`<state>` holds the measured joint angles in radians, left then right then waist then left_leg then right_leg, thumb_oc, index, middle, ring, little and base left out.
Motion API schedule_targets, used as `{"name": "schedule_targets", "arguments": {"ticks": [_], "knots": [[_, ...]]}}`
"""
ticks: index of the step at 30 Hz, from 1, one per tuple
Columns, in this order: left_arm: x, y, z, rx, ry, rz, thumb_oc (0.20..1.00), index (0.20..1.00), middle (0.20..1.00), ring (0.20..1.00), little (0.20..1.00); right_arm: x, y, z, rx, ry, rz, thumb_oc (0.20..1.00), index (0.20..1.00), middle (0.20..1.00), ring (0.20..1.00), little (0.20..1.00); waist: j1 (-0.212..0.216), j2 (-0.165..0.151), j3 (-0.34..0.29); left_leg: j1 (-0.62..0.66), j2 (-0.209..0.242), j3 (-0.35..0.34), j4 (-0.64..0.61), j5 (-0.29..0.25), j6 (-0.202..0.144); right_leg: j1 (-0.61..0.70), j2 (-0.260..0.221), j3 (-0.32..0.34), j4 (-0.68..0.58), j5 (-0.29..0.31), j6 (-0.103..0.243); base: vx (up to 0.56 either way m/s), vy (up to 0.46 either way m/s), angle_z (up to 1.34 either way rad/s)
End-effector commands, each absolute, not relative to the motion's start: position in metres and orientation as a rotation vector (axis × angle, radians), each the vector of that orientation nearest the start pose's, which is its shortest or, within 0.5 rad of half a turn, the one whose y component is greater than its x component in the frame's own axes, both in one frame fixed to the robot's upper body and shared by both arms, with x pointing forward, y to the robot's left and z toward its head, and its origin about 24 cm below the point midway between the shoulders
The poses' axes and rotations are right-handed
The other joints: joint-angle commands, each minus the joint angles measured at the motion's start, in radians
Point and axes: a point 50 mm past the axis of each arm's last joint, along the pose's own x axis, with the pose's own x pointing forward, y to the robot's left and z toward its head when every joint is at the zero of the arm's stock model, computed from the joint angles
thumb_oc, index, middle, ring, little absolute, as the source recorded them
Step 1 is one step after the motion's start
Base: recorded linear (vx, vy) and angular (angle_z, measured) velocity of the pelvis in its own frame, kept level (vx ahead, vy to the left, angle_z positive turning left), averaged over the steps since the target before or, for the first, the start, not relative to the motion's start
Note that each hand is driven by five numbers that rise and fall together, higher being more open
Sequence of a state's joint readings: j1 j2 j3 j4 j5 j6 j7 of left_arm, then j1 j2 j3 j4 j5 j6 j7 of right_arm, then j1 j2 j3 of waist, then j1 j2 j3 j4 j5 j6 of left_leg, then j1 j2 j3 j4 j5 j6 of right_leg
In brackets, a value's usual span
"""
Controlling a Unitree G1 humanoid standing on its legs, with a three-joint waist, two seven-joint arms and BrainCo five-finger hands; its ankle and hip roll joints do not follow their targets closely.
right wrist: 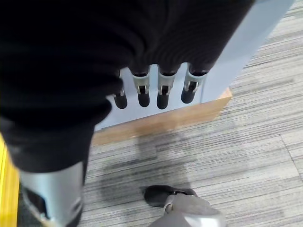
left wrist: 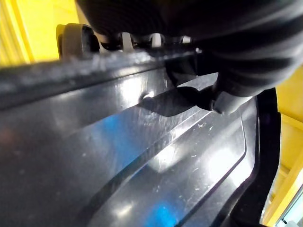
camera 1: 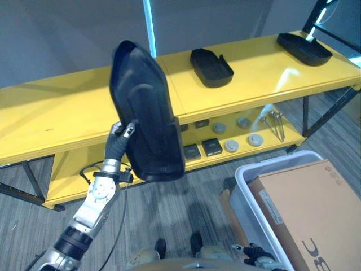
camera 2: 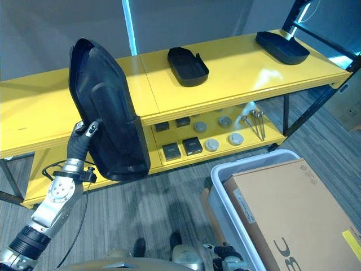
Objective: Move parts from the plastic box to the shelf.
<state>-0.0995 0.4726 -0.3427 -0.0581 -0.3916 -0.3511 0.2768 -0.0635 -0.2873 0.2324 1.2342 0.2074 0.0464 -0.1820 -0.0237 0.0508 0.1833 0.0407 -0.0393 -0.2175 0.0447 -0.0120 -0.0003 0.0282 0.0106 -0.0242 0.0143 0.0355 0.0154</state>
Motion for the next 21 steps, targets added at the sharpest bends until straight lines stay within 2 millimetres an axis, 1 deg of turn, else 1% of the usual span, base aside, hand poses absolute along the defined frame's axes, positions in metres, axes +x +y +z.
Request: {"name": "schedule_targets", "arguments": {"ticks": [1, 2, 4, 5, 7, 8, 10, 12, 13, 14, 15, 16, 17, 19, 20, 21], "knots": [[0.262, 0.168, 0.146, -0.098, -0.597, -0.078, 0.2, 0.2, 0.2, 0.2, 0.2, 0.11, -0.264, -0.149, -0.328, 1.197, -0.288, 1.0, 1.0, 1.0, 1.0, 1.0, -0.007, -0.04, 0.016, -0.023, -0.093, 0.135, 0.13, -0.105, 0.065, -0.019, 0.009, 0.008, 0.111, -0.046, 0.006, 0.11, 0.209, 0.31], [0.262, 0.169, 0.145, -0.109, -0.589, -0.072, 0.2, 0.2, 0.2, 0.2, 0.2, 0.113, -0.267, -0.147, -0.317, 1.191, -0.303, 1.0, 1.0, 1.0, 1.0, 1.0, -0.006, -0.039, 0.02, -0.021, -0.07, 0.137, 0.12, -0.092, 0.053, -0.016, 0.004, 0.005, 0.117, -0.052, 0.005, 0.1, 0.215, 0.35], [0.261, 0.171, 0.141, -0.13, -0.563, -0.062, 0.2, 0.2, 0.2, 0.2, 0.2, 0.119, -0.273, -0.143, -0.31, 1.177, -0.299, 1.0, 1.0, 1.0, 1.0, 1.0, -0.005, -0.037, 0.025, -0.014, -0.013, 0.142, 0.08, -0.053, 0.021, -0.003, -0.008, 0.007, 0.12, -0.064, 0.008, 0.15, 0.364, 0.33], [0.261, 0.172, 0.138, -0.135, -0.55, -0.055, 0.2, 0.2, 0.2, 0.2, 0.2, 0.123, -0.276, -0.141, -0.33, 1.165, -0.276, 1.0, 1.0, 1.0, 1.0, 1.0, -0.004, -0.035, 0.03, -0.023, 0.024, 0.141, 0.061, -0.01, -0.009, 0.014, -0.019, 0.018, 0.111, -0.067, 0.012, 0.12, 0.348, 0.28], [0.261, 0.173, 0.136, -0.145, -0.545, -0.056, 0.2, 0.2, 0.2, 0.2, 0.2, 0.125, -0.277, -0.14, -0.349, 1.159, -0.26, 1.0, 1.0, 1.0, 1.0, 1.0, -0.004, -0.034, 0.031, -0.033, 0.036, 0.13, 0.048, 0.003, -0.018, 0.011, -0.029, 0.033, 0.112, -0.066, 0.02, 0.06, 0.361, 0.2], [0.262, 0.173, 0.137, -0.147, -0.547, -0.067, 0.2, 0.2, 0.2, 0.2, 0.2, 0.126, -0.278, -0.14, -0.364, 1.158, -0.256, 1.0, 1.0, 1.0, 1.0, 1.0, -0.006, -0.03, 0.032, -0.026, 0.045, 0.134, 0.036, -0.006, -0.021, 0.008, -0.041, 0.038, 0.12, -0.074, 0.026, 0.02, 0.424, 0.05], [0.264, 0.169, 0.138, -0.14, -0.546, -0.097, 0.2, 0.2, 0.2, 0.2, 0.2, 0.126, -0.279, -0.139, -0.359, 1.157, -0.292, 1.0, 1.0, 1.0, 1.0, 1.0, -0.013, -0.018, 0.039, -0.003, 0.053, 0.157, 0.014, -0.022, -0.017, 0.001, -0.063, 0.023, 0.143, -0.094, 0.035, 0.05, 0.442, -0.18], [0.269, 0.162, 0.136, -0.084, -0.526, -0.153, 0.2, 0.2, 0.2, 0.2, 0.2, 0.121, -0.277, -0.141, -0.159, 1.152, -0.475, 1.0, 1.0, 1.0, 1.0, 1.0, -0.026, -0.008, 0.044, -0.002, 0.043, 0.182, 0.018, -0.034, 0.001, -0.02, -0.098, 0.018, 0.186, -0.083, 0.062, 0.07, 0.451, 0.0], [0.271, 0.161, 0.136, -0.055, -0.516, -0.158, 0.2, 0.2, 0.2, 0.2, 0.2, 0.12, -0.273, -0.142, -0.131, 1.154, -0.496, 1.0, 1.0, 1.0, 1.0, 1.0, -0.031, -0.01, 0.044, 0.01, 0.036, 0.192, 0.011, -0.049, 0.013, -0.036, -0.127, 0.019, 0.219, -0.062, 0.087, 0.05, 0.33, 0.21], [0.272, 0.162, 0.135, -0.038, -0.504, -0.156, 0.2, 0.2, 0.2, 0.2, 0.2, 0.119, -0.27, -0.144, -0.176, 1.15, -0.486, 1.0, 1.0, 1.0, 1.0, 1.0, -0.037, -0.008, 0.044, 0.014, 0.029, 0.201, 0.003, -0.054, 0.025, -0.066, -0.154, 0.024, 0.26, -0.018, 0.106, 0.09, 0.307, 0.05], [0.274, 0.165, 0.133, -0.032, -0.488, -0.149, 0.2, 0.2, 0.2, 0.2, 0.2, 0.117, -0.266, -0.145, -0.237, 1.154, -0.442, 1.0, 1.0, 1.0, 1.0, 1.0, -0.04, -0.003, 0.047, 0.023, 0.026, 0.213, -0.005, -0.057, 0.035, -0.089, -0.178, 0.021, 0.301, 0.018, 0.116, 0.05, 0.225, -0.21], [0.274, 0.165, 0.133, -0.03, -0.486, -0.149, 0.2, 0.2, 0.2, 0.2, 0.2, 0.116, -0.265, -0.146, -0.242, 1.153, -0.437, 1.0, 1.0, 1.0, 1.0, 1.0, -0.038, -0.003, 0.046, 0.024, 0.025, 0.216, -0.006, -0.058, 0.036, -0.093, -0.18, 0.022, 0.307, 0.021, 0.117, 0.07, 0.267, -0.3], [0.274, 0.171, 0.128, -0.004, -0.465, -0.13, 0.2, 0.2, 0.2, 0.2, 0.2, 0.113, -0.256, -0.15, -0.271, 1.177, -0.332, 1.0, 1.0, 1.0, 1.0, 1.0, -0.04, 0.003, 0.048, 0.032, 0.024, 0.24, -0.017, -0.057, 0.047, -0.111, -0.18, 0.006, 0.339, 0.036, 0.123, 0.07, 0.218, -0.28], [0.272, 0.177, 0.122, -0.008, -0.453, -0.12, 0.2, 0.2, 0.2, 0.2, 0.2, 0.108, -0.257, -0.15, -0.312, 1.176, -0.337, 1.0, 1.0, 1.0, 1.0, 1.0, -0.045, 0.0, 0.048, 0.042, 0.013, 0.244, -0.04, -0.048, 0.056, -0.119, -0.119, -0.011, 0.322, 0.021, 0.121, 0.09, 0.186, -0.37], [0.272, 0.178, 0.122, -0.011, -0.451, -0.119, 0.2, 0.2, 0.2, 0.2, 0.2, 0.107, -0.257, -0.151, -0.312, 1.178, -0.345, 1.0, 1.0, 1.0, 1.0, 1.0, -0.047, 0.0, 0.048, 0.045, 0.011, 0.243, -0.044, -0.047, 0.056, -0.118, -0.111, -0.016, 0.317, 0.019, 0.12, 0.09, 0.097, -0.54], [0.27, 0.18, 0.12, -0.02, -0.446, -0.114, 0.2, 0.2, 0.2, 0.2, 0.2, 0.104, -0.261, -0.15, -0.295, 1.184, -0.368, 1.0, 1.0, 1.0, 1.0, 1.0, -0.048, -0.005, 0.045, 0.05, -0.002, 0.239, -0.056, -0.042, 0.057, -0.12, -0.081, -0.032, 0.287, 0.018, 0.111, 0.18, 0.085, -0.33]]}}
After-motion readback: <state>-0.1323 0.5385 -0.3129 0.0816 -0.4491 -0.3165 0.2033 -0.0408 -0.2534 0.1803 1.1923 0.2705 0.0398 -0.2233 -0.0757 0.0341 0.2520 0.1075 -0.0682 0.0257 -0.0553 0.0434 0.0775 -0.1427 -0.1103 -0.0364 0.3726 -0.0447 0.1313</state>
